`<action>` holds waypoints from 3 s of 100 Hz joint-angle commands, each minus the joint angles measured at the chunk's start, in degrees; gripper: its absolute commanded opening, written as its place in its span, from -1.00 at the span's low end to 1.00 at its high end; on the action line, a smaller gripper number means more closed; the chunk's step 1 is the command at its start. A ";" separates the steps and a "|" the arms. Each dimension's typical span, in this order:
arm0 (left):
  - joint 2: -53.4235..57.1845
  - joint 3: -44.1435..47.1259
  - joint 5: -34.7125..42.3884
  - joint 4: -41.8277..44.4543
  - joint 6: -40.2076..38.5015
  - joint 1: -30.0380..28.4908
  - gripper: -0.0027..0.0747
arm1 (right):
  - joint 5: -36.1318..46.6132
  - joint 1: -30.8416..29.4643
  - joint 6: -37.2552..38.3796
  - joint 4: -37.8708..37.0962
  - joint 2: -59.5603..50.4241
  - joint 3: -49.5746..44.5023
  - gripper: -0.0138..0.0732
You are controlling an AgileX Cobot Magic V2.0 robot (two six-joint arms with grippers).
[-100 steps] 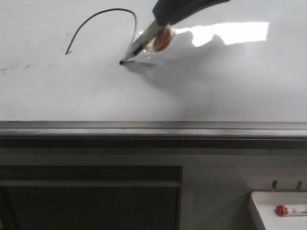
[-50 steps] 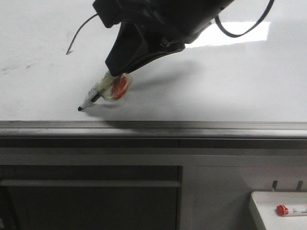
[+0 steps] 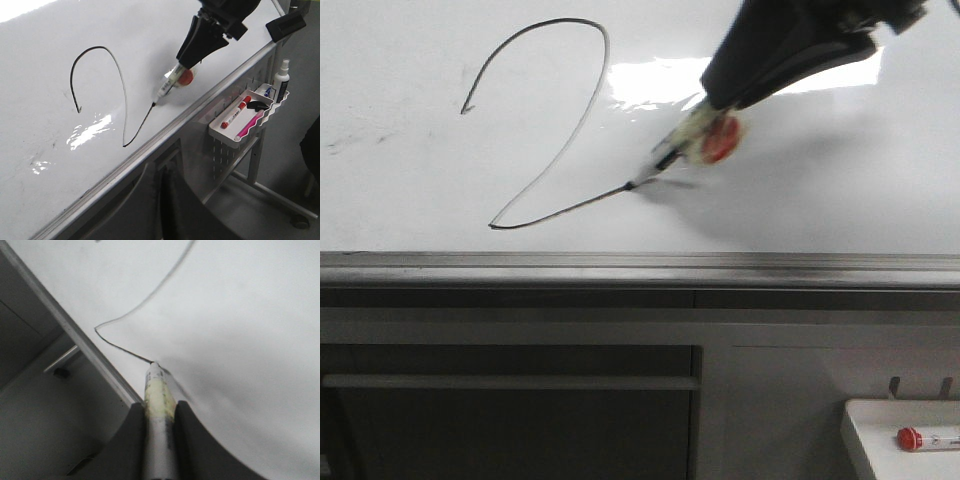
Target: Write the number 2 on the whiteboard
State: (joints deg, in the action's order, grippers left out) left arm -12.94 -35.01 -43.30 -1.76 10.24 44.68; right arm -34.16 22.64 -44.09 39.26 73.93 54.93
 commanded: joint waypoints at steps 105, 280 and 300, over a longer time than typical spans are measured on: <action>-13.58 -13.27 10.14 -15.81 13.09 0.40 0.08 | -16.80 -3.25 -10.29 22.87 -20.34 8.75 -0.85; -48.15 -35.37 -22.75 -31.69 25.67 0.40 -0.98 | -11.02 24.47 -14.51 14.02 -14.60 8.75 -0.82; -49.44 -35.37 -22.75 -31.69 25.67 0.40 -0.96 | -10.92 24.47 -14.51 14.02 -14.60 8.75 -0.82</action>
State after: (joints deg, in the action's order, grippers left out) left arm -61.88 -68.94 -69.91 -31.57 37.78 44.90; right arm -49.08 47.02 -57.95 47.04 60.18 61.61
